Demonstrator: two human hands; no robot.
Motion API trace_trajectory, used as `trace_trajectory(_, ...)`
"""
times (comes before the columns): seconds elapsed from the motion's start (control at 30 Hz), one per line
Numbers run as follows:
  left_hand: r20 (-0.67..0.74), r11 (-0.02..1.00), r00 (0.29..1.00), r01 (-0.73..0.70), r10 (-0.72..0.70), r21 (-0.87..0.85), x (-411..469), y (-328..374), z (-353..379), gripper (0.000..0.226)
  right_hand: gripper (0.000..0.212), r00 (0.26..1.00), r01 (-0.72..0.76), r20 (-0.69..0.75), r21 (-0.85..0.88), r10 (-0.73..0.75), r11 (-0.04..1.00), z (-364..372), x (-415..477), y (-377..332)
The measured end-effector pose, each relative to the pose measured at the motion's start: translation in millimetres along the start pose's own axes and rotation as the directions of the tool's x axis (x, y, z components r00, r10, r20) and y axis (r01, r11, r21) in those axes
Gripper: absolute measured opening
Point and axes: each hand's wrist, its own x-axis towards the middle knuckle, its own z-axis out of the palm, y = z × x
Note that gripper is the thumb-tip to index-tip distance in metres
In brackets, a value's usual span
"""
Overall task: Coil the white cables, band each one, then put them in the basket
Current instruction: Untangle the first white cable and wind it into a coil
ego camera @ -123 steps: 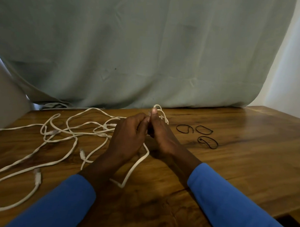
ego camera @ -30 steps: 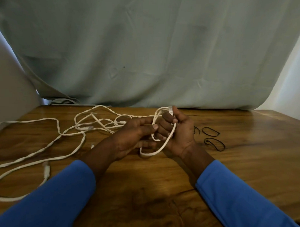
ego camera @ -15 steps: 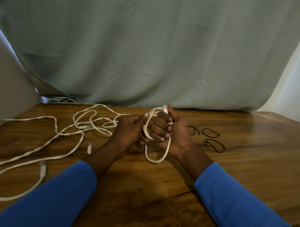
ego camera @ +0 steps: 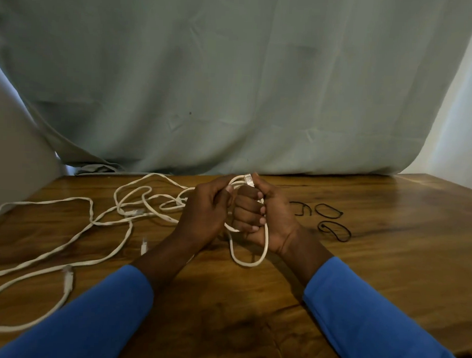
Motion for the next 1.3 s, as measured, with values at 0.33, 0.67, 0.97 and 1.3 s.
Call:
trace_trajectory(0.33, -0.196, 0.976, 0.980, 0.067, -0.025, 0.208, -22, 24, 8, 0.051, 0.063, 0.918, 0.320, -0.245, -0.014, -0.313, 0.947, -1, 4, -4)
trace_trajectory(0.67, 0.538, 0.924, 0.842, -0.177, -0.035, 0.338, -15, 35, -11, 0.041, 0.069, 0.801, 0.525, -0.359, 0.034, -0.480, 0.851, -19, -10, -47)
trace_trajectory(0.97, 0.276, 0.658, 0.949, -0.111, -0.153, 0.745, 10, 8, -76, 0.045, 0.066, 0.639, 0.695, -0.429, -0.034, -0.638, 0.719, -35, -48, -89)
trace_trajectory(1.3, -0.072, 0.857, 0.981, 0.193, -0.181, 0.477, -2, 12, -42, 0.018, 0.049, 0.631, 0.315, -0.322, -0.725, -0.706, 0.612, 0, -15, -34)
